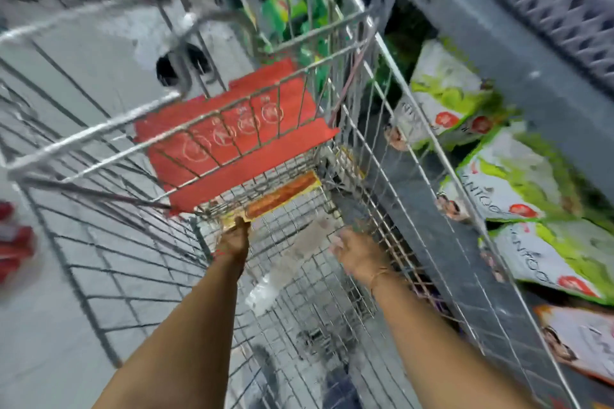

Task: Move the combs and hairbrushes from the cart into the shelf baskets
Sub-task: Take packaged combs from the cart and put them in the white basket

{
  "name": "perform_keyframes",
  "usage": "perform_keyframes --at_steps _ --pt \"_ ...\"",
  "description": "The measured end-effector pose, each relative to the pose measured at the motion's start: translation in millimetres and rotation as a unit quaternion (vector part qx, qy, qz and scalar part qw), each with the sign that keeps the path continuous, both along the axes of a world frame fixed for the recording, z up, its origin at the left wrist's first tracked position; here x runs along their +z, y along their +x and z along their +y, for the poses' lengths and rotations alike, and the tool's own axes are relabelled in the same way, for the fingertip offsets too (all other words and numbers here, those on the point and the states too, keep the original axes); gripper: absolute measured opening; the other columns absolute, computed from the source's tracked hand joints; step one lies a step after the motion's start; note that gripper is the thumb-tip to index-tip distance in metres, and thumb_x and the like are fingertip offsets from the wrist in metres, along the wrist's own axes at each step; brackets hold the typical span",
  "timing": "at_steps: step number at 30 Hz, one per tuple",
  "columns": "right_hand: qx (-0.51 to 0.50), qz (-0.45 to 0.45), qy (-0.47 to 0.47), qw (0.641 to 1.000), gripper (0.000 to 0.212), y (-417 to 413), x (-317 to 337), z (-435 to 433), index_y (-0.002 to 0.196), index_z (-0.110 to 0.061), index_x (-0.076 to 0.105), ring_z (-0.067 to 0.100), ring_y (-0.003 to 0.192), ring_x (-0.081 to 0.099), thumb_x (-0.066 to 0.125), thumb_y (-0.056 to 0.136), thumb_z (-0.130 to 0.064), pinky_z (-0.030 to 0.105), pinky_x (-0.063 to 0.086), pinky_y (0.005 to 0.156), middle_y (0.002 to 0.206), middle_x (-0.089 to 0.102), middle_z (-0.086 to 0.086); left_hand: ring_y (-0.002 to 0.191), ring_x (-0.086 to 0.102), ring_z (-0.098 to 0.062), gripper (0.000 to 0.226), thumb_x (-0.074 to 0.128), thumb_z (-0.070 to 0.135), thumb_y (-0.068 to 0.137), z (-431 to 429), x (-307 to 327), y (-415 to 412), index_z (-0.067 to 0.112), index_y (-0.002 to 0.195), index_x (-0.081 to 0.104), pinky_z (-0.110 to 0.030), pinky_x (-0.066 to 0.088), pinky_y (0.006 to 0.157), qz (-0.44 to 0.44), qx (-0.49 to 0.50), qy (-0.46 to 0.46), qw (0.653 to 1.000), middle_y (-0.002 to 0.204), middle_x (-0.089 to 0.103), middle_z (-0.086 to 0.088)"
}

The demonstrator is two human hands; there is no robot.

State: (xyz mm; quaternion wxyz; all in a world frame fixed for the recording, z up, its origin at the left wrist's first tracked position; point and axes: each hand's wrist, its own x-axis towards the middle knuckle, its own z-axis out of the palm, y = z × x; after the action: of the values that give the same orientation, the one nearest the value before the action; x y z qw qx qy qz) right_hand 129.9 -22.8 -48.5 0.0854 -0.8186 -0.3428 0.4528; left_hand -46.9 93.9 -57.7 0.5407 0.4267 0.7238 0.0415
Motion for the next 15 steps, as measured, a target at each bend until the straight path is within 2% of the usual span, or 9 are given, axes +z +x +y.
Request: perform_keyframes --at_steps 1,3,7,8,9,11,13,15 --pt "0.111 -0.048 -0.011 0.993 0.043 -4 -10 4 0.132 -0.019 0.047 0.026 0.123 0.050 0.048 0.092 -0.034 0.037 0.044 0.101 0.140 0.050 0.005 0.135 0.039 -0.036 0.055 0.016 0.032 0.101 3 -7 1 0.002 0.139 0.043 -0.040 0.032 0.110 0.024 -0.027 0.014 0.999 0.146 0.042 -0.024" --pt "0.270 -0.094 0.007 0.958 0.051 -18 -33 15 0.139 -0.019 0.038 0.025 0.138 0.030 0.045 0.092 -0.036 0.041 0.034 0.109 0.152 0.033 0.003 0.136 0.039 -0.035 0.052 0.020 0.028 0.101 9 -24 5 0.001 0.137 0.045 -0.036 0.031 0.110 0.066 -0.055 0.053 0.995 0.146 0.041 -0.024" --pt "0.439 -0.091 0.042 0.893 0.065 -50 -63 13 0.143 -0.025 0.029 0.029 0.145 0.012 0.047 0.086 -0.050 0.050 0.019 0.114 0.157 0.020 0.004 0.123 0.051 -0.039 0.044 0.032 0.027 0.099 18 -47 11 0.003 0.131 0.052 -0.039 0.040 0.100 0.117 -0.105 0.116 0.981 0.136 0.053 -0.024" --pt "0.442 -0.073 0.046 0.893 0.062 -51 -65 4 0.142 -0.025 0.033 0.025 0.146 0.007 0.047 0.086 -0.050 0.052 0.013 0.115 0.158 0.018 0.001 0.122 0.051 -0.038 0.043 0.034 0.025 0.099 19 -52 12 0.004 0.132 0.050 -0.039 0.041 0.100 0.120 -0.139 0.127 0.975 0.137 0.053 -0.022" --pt "0.412 -0.050 0.049 0.908 0.055 -49 -65 -9 0.136 -0.023 0.043 0.019 0.147 0.002 0.047 0.088 -0.049 0.053 0.007 0.116 0.157 0.020 -0.002 0.126 0.049 -0.037 0.043 0.035 0.024 0.098 18 -56 12 0.007 0.135 0.048 -0.040 0.039 0.103 0.118 -0.176 0.138 0.968 0.141 0.050 -0.019" --pt "0.295 -0.023 0.071 0.953 0.038 -35 -64 -34 0.110 -0.016 0.065 0.004 0.143 0.000 0.047 0.090 -0.043 0.051 0.003 0.120 0.153 0.031 -0.009 0.142 0.030 -0.031 0.048 0.035 0.024 0.098 18 -61 14 0.010 0.143 0.036 -0.038 0.028 0.115 0.136 -0.278 0.138 0.941 0.154 0.032 -0.014" --pt "0.223 -0.045 0.083 0.970 0.033 -20 -67 -61 0.085 -0.010 0.072 -0.001 0.138 0.003 0.051 0.090 -0.035 0.043 0.010 0.122 0.149 0.037 -0.011 0.148 0.009 -0.028 0.055 0.033 0.025 0.099 19 -65 20 0.010 0.149 0.020 -0.037 0.017 0.120 0.193 -0.381 0.136 0.894 0.161 0.010 -0.010" --pt "0.196 -0.120 0.108 0.967 0.025 -12 -72 -81 0.075 -0.010 0.071 0.011 0.139 0.018 0.062 0.083 -0.032 0.042 0.031 0.115 0.145 0.045 -0.001 0.149 0.003 -0.030 0.061 0.034 0.026 0.098 23 -70 25 0.010 0.151 0.010 -0.040 0.015 0.121 0.226 -0.420 0.147 0.867 0.161 0.001 -0.010"
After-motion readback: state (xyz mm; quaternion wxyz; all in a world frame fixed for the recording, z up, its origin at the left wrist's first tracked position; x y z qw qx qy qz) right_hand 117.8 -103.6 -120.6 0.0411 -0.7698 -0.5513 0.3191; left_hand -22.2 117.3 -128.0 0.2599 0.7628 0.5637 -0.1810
